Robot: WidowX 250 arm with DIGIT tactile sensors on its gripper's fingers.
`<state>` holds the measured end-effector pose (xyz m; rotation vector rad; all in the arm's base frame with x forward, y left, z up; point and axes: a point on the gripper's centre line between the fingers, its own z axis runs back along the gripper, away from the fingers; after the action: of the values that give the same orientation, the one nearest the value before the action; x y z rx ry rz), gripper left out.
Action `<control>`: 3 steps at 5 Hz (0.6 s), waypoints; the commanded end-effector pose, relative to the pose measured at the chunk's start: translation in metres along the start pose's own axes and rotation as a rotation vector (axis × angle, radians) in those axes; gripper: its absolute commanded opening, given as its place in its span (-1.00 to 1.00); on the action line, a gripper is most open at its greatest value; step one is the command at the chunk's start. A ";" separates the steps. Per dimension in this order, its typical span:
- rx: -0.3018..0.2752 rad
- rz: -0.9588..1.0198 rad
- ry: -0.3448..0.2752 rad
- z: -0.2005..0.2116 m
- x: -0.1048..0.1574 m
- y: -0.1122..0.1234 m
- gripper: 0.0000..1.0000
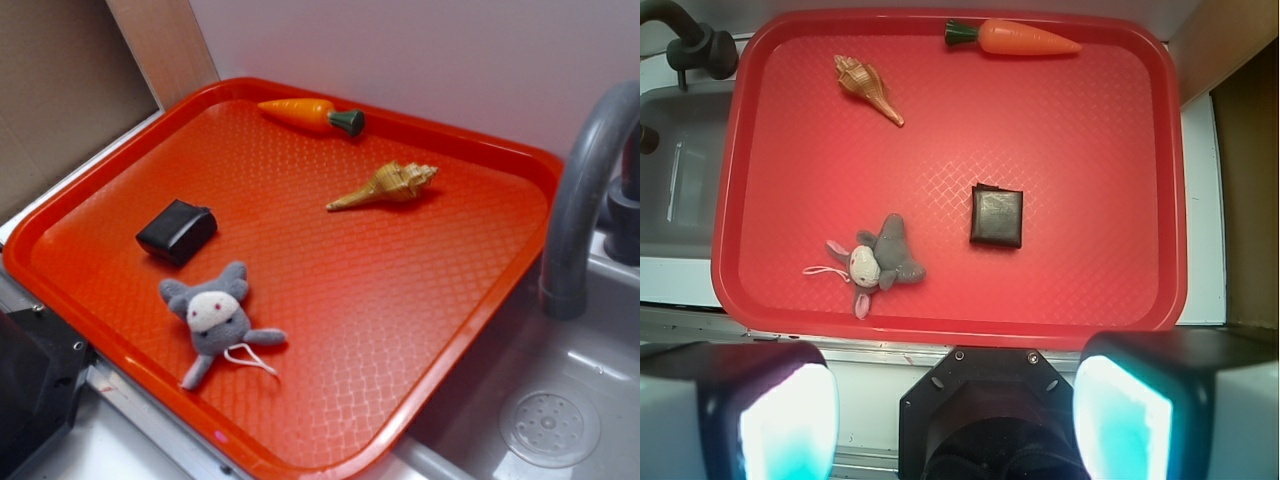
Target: Grab the shell.
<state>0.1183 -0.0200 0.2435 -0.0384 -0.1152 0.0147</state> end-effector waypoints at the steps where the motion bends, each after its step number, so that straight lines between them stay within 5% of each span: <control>1: 0.000 0.000 0.000 0.000 0.000 0.000 1.00; 2: -0.073 -0.232 -0.057 -0.023 0.048 -0.011 1.00; 3: -0.110 -0.413 -0.179 -0.040 0.085 -0.025 1.00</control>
<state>0.2070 -0.0428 0.2048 -0.1222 -0.2744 -0.3923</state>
